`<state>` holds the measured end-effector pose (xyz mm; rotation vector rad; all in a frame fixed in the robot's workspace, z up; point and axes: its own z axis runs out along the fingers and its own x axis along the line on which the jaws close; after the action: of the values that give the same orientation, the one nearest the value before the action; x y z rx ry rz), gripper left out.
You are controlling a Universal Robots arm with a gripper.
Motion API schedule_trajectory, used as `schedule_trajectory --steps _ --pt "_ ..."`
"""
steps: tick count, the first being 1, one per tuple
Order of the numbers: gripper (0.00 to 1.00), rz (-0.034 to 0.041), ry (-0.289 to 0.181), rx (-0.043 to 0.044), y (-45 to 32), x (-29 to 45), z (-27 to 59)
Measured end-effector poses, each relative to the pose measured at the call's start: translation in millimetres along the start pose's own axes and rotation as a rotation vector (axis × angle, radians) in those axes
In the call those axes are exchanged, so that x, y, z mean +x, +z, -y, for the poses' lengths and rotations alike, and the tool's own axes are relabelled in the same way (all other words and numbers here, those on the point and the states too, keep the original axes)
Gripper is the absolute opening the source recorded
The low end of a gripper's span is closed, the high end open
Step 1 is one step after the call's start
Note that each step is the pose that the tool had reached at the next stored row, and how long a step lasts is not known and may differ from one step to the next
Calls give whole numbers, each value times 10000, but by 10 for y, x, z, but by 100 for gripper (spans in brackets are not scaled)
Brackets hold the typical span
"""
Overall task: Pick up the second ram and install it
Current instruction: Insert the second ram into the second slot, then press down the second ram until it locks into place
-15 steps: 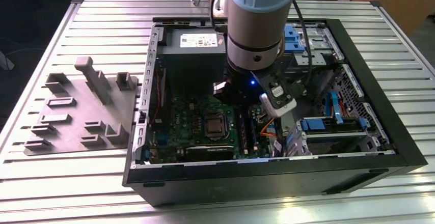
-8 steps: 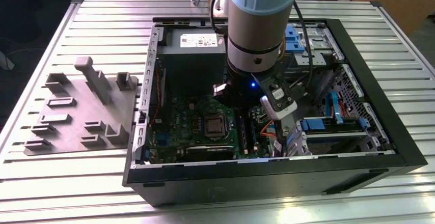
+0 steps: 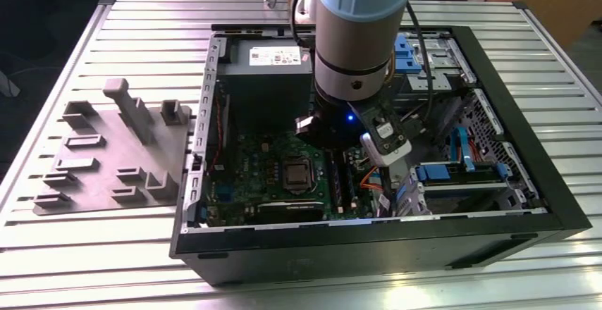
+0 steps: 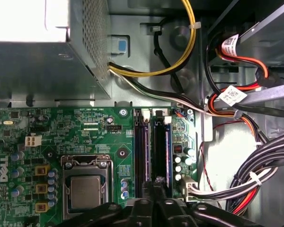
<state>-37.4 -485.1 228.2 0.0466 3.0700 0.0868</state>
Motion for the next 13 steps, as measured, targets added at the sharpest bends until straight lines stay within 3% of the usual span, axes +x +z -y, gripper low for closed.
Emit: schedule_trajectory --steps 2,13 --pt "10 0 0 0 0 0 2" --pt "10 0 1 -8 -1 -1 26"
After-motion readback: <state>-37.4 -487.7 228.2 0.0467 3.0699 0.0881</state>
